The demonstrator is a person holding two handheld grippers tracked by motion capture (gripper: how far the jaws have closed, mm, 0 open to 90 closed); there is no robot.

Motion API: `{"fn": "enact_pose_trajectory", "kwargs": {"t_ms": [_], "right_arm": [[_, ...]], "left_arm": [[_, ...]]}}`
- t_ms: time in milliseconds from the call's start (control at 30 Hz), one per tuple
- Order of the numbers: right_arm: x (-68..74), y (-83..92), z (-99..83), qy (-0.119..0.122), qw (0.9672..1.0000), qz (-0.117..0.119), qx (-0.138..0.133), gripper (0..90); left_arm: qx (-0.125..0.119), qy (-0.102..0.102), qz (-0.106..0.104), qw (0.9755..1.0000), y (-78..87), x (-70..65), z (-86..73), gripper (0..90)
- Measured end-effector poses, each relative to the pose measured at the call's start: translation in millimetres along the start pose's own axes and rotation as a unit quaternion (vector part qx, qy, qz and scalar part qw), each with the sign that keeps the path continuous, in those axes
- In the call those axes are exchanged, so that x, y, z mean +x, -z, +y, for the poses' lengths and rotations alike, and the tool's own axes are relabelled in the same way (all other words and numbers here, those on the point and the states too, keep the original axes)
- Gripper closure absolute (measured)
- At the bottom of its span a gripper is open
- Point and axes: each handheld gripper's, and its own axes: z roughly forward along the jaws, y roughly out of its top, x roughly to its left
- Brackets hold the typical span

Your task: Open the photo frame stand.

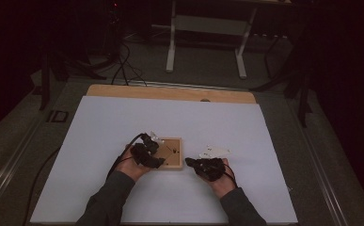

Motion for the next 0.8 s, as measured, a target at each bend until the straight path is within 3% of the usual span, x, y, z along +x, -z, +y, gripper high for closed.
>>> {"fn": "enact_pose_trajectory", "kwargs": {"t_ms": [400, 800], "right_arm": [[13.0, -22.0, 5.7, 0.015, 0.9998, 0.010, 0.013, 89.8], [12.2, -24.2, 7.3, 0.019, 0.9996, 0.012, 0.019, 89.9]], "left_arm": [[-0.001, 0.003, 0.002, 1.0000, 0.1, -0.7, 0.3, 51.6], [0.000, 0.007, 0.001, 1.0000, 4.3, 0.0, 3.9, 51.6]]}}
